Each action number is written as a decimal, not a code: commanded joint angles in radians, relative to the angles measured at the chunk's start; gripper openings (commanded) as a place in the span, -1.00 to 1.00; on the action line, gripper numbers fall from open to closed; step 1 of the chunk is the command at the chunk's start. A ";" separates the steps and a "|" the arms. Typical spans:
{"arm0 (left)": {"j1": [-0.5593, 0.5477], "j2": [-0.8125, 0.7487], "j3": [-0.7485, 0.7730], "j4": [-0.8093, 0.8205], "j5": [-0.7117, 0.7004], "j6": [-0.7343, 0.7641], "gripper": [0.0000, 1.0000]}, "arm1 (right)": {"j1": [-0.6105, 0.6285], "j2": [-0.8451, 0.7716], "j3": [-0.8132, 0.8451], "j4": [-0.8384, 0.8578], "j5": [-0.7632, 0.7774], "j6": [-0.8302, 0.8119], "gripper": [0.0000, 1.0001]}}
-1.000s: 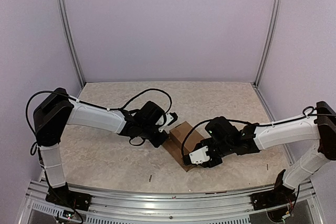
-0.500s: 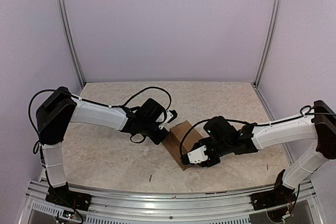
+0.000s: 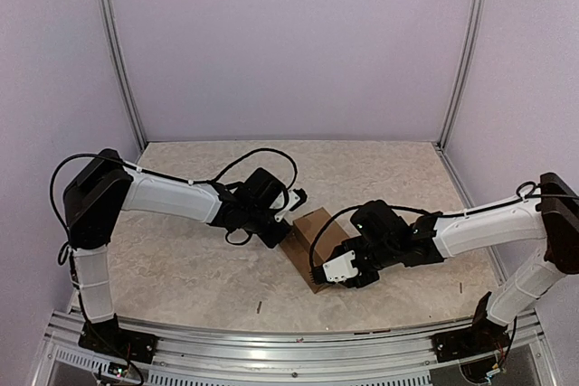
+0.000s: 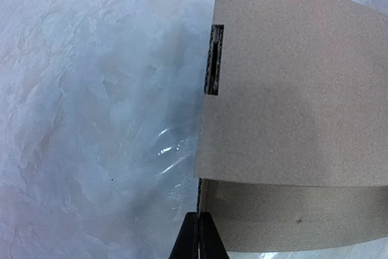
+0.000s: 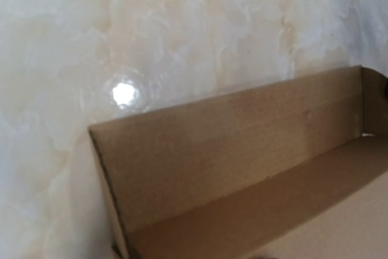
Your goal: Fold the paper box
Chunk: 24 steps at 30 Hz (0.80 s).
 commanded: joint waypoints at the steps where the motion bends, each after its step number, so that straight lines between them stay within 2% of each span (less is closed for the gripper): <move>1: -0.005 0.028 0.060 -0.033 -0.023 0.048 -1.00 | -0.002 0.063 -0.042 -0.170 -0.023 -0.001 -0.07; 13: -0.004 0.082 0.207 -0.160 0.026 0.115 -1.00 | -0.002 0.074 -0.036 -0.177 -0.030 -0.004 -0.07; 24: 0.004 0.165 0.316 -0.248 0.005 0.147 -1.00 | -0.002 0.074 -0.037 -0.178 -0.028 -0.004 -0.07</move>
